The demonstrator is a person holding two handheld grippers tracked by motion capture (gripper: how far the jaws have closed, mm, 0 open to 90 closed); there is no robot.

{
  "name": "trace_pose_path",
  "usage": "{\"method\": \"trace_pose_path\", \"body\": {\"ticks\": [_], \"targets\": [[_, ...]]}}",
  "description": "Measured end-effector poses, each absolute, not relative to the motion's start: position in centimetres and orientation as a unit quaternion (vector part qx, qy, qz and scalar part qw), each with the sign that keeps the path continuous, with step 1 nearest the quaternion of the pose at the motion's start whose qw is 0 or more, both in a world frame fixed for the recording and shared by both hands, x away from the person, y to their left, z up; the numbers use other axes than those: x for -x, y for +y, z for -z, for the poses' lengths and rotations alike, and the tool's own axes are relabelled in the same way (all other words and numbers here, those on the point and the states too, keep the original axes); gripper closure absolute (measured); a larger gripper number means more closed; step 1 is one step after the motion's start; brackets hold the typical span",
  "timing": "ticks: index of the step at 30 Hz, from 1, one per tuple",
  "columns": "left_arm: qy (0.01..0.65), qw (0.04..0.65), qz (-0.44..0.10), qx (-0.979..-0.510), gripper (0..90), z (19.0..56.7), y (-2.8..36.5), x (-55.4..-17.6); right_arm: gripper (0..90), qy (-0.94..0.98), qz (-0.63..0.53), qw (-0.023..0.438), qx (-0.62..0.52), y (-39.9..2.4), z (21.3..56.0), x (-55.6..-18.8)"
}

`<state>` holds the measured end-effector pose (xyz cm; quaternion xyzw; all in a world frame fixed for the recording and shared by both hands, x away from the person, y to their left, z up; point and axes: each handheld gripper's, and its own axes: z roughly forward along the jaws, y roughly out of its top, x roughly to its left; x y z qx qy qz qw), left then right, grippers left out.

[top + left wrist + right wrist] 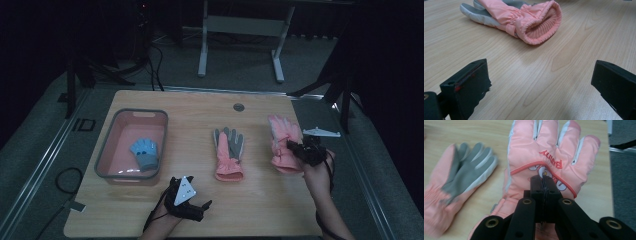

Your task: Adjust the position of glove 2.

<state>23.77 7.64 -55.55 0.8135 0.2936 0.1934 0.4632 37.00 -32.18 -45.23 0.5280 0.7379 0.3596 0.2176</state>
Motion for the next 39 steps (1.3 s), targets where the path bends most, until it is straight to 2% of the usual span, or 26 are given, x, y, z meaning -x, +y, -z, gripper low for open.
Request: {"method": "trace_pose_path", "body": {"ticks": [3,8,17,22,29,32,34,35,39], "targets": [[0.293,0.461,-0.195,-0.815,1.8,55.6,7.6,-23.8,88.3,0.742,-0.366,0.202,-0.524,-32.0,46.2,-34.8],[0.303,0.464,-0.193,-0.810,1.8,55.6,7.9,-24.0,88.3,0.744,-0.358,0.204,-0.526,-31.7,47.4,-33.9],[0.307,0.454,-0.193,-0.814,1.8,55.8,7.8,-24.1,88.3,0.741,-0.337,0.212,-0.540,-31.7,49.2,-35.3],[0.309,0.455,-0.191,-0.813,1.8,55.8,7.9,-24.1,87.6,0.752,-0.313,0.198,-0.546,-31.4,51.9,-35.9],[0.310,0.453,-0.189,-0.814,1.8,55.8,7.8,-24.1,85.3,0.753,-0.321,0.196,-0.540,-31.8,52.3,-36.0],[0.310,0.453,-0.188,-0.815,1.8,55.8,7.8,-24.1,79.3,0.755,-0.330,0.196,-0.532,-32.0,51.7,-35.9],[0.311,0.453,-0.186,-0.815,1.8,55.8,7.8,-24.1,69.3,0.759,-0.346,0.187,-0.519,-32.4,51.1,-35.8],[0.311,0.455,-0.185,-0.814,1.8,55.8,7.8,-24.1,68.5,0.763,-0.347,0.184,-0.513,-32.6,50.8,-35.8],[0.311,0.455,-0.184,-0.814,1.8,55.8,7.8,-24.1,52.4,0.788,-0.346,0.175,-0.478,-33.3,50.2,-35.8]]}}
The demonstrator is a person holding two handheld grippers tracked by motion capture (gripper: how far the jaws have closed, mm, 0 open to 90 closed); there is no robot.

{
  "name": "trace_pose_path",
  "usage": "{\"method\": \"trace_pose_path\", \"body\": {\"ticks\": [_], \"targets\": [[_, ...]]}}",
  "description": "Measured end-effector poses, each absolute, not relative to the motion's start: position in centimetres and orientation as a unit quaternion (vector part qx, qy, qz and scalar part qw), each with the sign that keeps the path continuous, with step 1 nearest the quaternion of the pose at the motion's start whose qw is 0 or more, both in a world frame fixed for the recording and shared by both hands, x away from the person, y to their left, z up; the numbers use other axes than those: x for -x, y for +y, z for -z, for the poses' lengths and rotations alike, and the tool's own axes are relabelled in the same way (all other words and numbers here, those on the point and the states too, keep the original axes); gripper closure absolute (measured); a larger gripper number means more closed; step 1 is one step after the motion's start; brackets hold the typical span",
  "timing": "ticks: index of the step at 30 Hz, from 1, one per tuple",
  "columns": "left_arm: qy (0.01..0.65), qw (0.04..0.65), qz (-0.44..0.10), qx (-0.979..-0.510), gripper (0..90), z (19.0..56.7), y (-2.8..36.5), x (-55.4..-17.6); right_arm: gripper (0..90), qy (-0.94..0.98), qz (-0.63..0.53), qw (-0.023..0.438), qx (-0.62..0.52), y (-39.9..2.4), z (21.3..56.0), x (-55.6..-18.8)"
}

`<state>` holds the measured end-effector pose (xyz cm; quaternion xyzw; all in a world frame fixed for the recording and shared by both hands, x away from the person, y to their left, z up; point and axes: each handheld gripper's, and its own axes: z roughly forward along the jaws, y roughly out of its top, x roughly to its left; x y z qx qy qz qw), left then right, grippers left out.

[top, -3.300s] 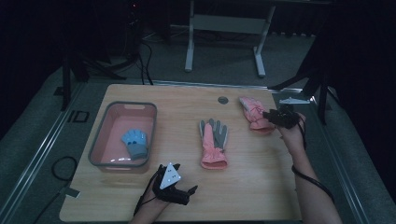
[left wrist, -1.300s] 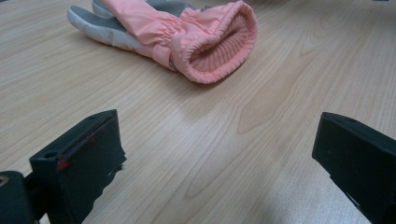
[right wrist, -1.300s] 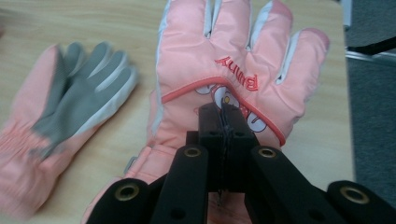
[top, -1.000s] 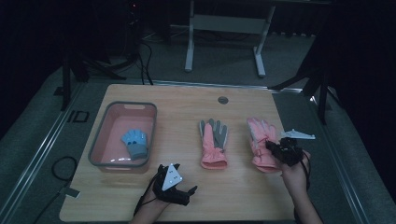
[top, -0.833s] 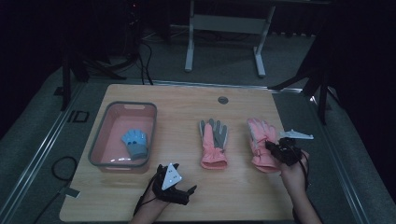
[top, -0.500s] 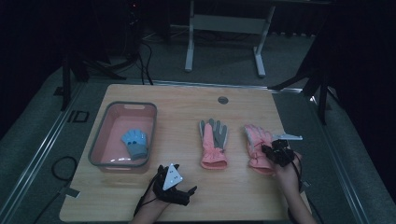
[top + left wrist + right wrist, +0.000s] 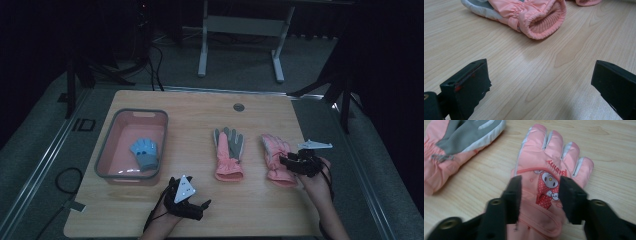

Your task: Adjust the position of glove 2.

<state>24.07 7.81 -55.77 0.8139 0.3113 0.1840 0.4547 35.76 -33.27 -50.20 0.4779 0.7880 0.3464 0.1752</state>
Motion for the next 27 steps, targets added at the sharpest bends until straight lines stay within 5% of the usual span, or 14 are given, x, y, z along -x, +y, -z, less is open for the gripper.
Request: {"method": "trace_pose_path", "body": {"ticks": [15,27], "targets": [[0.311,0.452,-0.183,-0.816,1.8,55.8,7.8,-24.1,51.3,0.789,-0.353,0.143,-0.482,-34.4,52.9,-37.2],[0.313,0.450,-0.184,-0.816,1.8,55.8,7.8,-24.1,85.7,0.781,-0.366,0.134,-0.488,-33.9,53.7,-37.5]]}}
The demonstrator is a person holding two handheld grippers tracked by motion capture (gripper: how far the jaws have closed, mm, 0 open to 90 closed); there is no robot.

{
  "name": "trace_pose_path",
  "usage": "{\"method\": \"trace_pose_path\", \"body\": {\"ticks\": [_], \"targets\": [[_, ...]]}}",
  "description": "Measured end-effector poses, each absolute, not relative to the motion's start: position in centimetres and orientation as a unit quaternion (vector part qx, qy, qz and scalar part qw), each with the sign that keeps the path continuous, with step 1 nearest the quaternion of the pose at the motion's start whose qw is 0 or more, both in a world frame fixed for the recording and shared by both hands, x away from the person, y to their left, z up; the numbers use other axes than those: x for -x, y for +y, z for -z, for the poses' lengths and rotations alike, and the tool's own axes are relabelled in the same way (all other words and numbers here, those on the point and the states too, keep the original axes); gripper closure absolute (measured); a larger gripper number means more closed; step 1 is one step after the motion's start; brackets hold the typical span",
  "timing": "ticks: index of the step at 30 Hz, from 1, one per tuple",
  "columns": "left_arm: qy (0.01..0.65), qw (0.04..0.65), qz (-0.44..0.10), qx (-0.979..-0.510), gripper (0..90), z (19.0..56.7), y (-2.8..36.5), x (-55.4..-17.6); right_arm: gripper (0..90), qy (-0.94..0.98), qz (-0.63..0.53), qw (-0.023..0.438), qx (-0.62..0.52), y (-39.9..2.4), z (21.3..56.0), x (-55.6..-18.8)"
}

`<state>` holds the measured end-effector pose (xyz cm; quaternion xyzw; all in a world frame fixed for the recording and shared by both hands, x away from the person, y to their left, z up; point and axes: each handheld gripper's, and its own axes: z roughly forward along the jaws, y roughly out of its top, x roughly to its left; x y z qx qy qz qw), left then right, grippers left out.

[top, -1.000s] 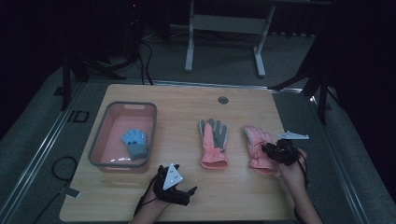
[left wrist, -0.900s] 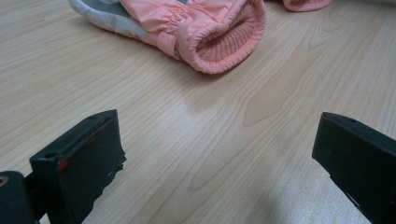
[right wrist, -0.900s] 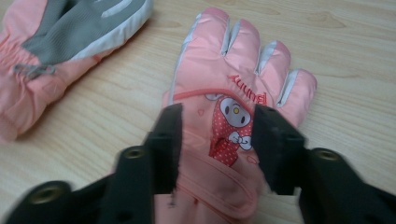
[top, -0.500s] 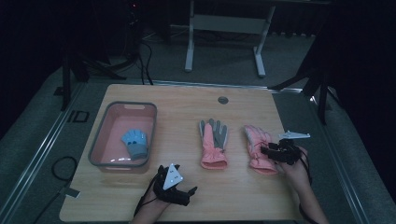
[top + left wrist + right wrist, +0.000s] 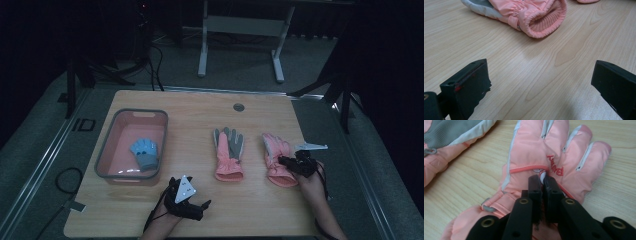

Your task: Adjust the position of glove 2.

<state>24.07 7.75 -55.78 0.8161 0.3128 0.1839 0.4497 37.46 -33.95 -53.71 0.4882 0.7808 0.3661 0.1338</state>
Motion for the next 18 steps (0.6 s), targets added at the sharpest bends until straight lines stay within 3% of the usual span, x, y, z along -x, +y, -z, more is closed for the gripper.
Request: {"method": "trace_pose_path", "body": {"ticks": [6,18], "targets": [[0.317,0.450,-0.181,-0.815,1.8,55.8,7.8,-24.1,88.6,0.765,-0.374,0.174,-0.495,-33.4,51.7,-36.3],[0.315,0.450,-0.183,-0.815,1.8,55.8,7.8,-24.1,88.9,0.746,-0.402,0.221,-0.483,-31.1,44.0,-34.5]]}}
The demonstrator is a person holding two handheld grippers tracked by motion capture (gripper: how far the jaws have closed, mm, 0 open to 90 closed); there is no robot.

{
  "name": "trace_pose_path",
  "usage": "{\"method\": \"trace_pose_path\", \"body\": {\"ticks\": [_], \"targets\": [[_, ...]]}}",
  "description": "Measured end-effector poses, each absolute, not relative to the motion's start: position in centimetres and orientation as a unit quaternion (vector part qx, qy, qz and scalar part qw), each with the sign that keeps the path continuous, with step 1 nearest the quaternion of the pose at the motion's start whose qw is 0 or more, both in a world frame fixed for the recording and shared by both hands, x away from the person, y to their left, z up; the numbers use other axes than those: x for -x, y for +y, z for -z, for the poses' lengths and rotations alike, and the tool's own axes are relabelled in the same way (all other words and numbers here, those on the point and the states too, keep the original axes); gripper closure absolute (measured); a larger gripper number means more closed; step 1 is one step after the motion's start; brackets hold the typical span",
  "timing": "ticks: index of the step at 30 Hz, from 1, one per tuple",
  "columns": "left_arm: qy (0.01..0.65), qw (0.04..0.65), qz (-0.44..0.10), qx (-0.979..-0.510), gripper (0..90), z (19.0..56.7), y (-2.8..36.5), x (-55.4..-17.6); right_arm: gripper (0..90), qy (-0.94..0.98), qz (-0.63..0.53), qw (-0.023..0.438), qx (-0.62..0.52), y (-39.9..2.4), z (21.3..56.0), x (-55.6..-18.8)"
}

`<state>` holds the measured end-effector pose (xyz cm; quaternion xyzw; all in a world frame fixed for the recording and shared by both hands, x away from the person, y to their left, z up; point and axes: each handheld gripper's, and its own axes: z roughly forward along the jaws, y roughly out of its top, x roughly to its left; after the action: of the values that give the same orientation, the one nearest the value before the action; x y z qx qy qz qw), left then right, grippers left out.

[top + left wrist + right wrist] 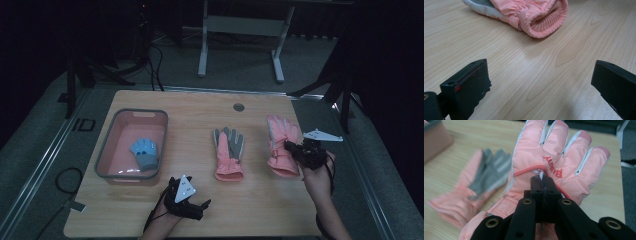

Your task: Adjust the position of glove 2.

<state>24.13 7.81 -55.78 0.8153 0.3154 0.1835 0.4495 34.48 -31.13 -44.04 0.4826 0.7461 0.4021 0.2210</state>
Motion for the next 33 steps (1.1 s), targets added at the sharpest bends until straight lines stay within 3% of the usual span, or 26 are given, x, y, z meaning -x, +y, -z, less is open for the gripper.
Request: {"method": "trace_pose_path", "body": {"ticks": [5,15,33], "targets": [[0.315,0.450,-0.184,-0.815,1.8,55.8,7.8,-24.1,88.8,0.739,-0.409,0.239,-0.479,-28.2,40.7,-34.2],[0.316,0.451,-0.188,-0.813,1.8,55.8,8.0,-24.1,88.9,0.739,-0.432,0.221,-0.468,-23.1,39.2,-34.3],[0.310,0.453,-0.184,-0.816,1.8,55.8,7.8,-24.0,88.8,0.763,-0.402,0.188,-0.470,-16.2,43.1,-35.1]]}}
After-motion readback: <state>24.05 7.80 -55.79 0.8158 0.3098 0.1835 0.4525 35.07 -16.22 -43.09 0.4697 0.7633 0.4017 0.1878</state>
